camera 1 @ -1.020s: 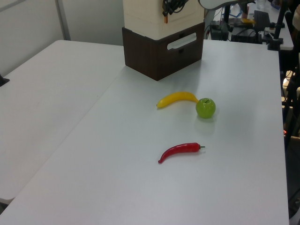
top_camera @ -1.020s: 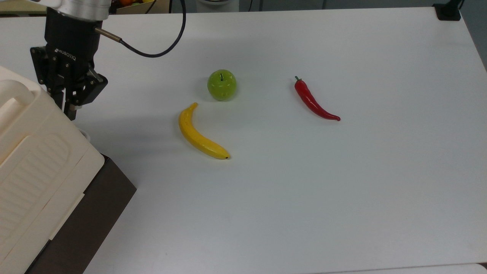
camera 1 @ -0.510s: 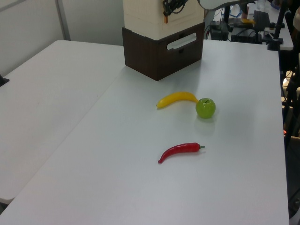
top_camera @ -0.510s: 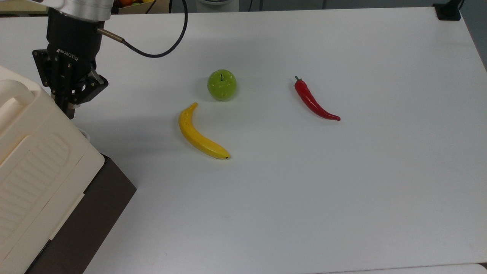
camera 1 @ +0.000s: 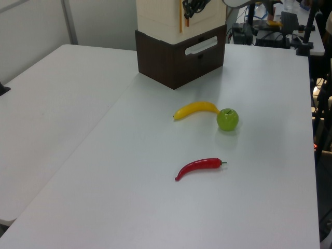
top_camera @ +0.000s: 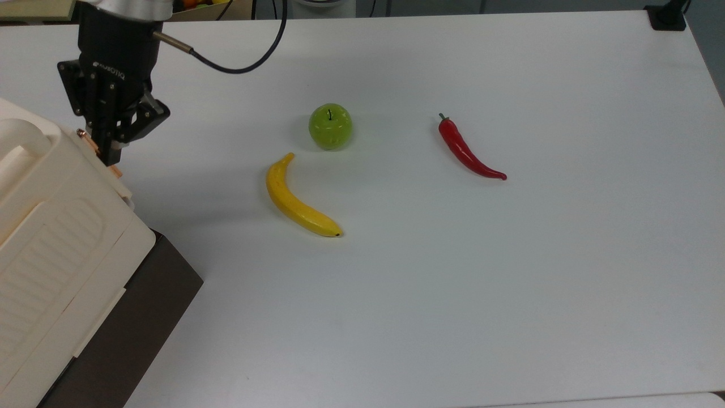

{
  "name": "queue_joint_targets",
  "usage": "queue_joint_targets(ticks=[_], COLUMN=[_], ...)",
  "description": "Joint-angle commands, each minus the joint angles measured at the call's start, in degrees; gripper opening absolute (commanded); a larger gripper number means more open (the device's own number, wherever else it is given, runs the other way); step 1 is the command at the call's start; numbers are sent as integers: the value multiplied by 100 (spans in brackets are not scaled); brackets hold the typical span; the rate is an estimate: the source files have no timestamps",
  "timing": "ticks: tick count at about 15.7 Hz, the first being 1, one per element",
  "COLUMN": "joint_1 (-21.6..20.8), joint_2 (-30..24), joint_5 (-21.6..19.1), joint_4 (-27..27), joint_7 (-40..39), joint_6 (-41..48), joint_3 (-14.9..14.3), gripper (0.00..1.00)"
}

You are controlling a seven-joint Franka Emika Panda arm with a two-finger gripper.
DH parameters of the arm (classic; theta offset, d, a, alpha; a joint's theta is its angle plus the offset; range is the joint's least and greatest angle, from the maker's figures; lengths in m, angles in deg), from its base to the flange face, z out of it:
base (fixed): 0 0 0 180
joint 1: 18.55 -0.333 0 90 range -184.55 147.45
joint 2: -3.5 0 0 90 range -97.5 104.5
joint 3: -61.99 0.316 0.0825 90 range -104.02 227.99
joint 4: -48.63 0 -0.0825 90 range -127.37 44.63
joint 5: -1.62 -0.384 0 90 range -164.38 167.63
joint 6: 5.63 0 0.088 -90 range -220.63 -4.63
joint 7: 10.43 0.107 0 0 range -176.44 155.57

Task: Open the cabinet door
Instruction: 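Pull the door handle outward, swinging the cream door open on its hinge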

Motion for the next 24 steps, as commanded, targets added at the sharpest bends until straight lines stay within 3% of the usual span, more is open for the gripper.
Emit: queue_joint_targets(ticks=[1, 4, 5, 7, 14, 18, 24], joint_1=[-71, -79, -71, -71, -44, -9, -18], joint_2=[-350, -412, -429, -552, -650, -466, -166], joint_5=[44, 17, 9, -79, -185, -185, -132], joint_4=[-354, -354, -337, -301, 242, 287, 279], joint_7=[122, 131, 131, 131, 148, 174, 157], joint_6=[327, 660, 809, 1038, 934, -356, -1167], joint_3=[17, 87, 122, 149, 140, 105, 87], gripper=[27, 62, 83, 100, 100, 100, 100])
